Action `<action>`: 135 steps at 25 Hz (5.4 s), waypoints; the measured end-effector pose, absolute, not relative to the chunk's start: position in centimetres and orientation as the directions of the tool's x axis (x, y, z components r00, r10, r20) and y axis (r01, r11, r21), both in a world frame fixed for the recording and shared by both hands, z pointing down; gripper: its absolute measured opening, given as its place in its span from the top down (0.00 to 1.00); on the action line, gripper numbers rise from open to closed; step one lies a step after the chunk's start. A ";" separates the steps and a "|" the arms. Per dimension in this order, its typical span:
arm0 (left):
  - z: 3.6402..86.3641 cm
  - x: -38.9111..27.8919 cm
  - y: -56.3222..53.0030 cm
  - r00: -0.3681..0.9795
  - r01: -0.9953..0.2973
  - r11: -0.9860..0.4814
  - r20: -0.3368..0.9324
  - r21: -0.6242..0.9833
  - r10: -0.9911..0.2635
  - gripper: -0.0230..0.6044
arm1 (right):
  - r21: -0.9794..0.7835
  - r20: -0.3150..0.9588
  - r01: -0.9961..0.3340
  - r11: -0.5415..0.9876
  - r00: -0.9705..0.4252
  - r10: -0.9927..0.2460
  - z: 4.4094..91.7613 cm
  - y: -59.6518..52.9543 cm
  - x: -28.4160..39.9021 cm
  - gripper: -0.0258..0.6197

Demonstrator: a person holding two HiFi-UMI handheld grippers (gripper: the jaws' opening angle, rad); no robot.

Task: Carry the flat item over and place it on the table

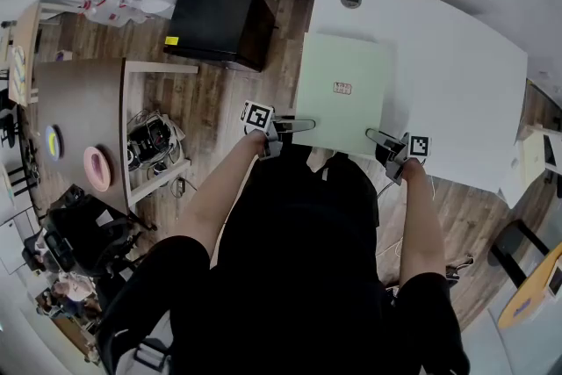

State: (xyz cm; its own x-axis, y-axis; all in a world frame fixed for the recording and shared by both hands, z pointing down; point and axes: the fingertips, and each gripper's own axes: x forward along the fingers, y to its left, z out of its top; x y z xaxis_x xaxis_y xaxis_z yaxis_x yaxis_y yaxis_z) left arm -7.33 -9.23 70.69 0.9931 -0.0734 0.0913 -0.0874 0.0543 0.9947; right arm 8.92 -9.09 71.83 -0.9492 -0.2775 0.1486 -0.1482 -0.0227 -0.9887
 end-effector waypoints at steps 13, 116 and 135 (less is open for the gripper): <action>71.0 -8.5 -9.7 0.991 -0.117 0.003 0.117 0.993 -0.062 0.42 | -0.988 0.156 -0.152 -0.034 -0.941 -0.300 71.8 -9.0 8.8 0.49; 57.7 -7.7 -9.9 0.664 -0.636 -0.350 0.257 0.687 -0.702 0.44 | -0.621 0.383 -0.646 0.445 -0.745 -0.546 59.9 -9.1 9.2 0.48; 46.4 -2.8 2.4 0.631 -0.757 -0.564 0.151 0.330 -0.761 0.94 | -0.370 0.245 -0.755 0.541 -0.641 -0.727 48.3 1.3 6.7 0.48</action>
State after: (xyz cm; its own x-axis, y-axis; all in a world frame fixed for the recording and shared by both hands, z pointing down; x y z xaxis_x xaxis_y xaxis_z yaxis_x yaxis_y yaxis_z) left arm -2.82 2.45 46.45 0.6315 -0.7606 0.1508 -0.7575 -0.5635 0.3297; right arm 6.66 1.34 48.33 -0.6414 -0.7272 0.2447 -0.7550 0.5414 -0.3701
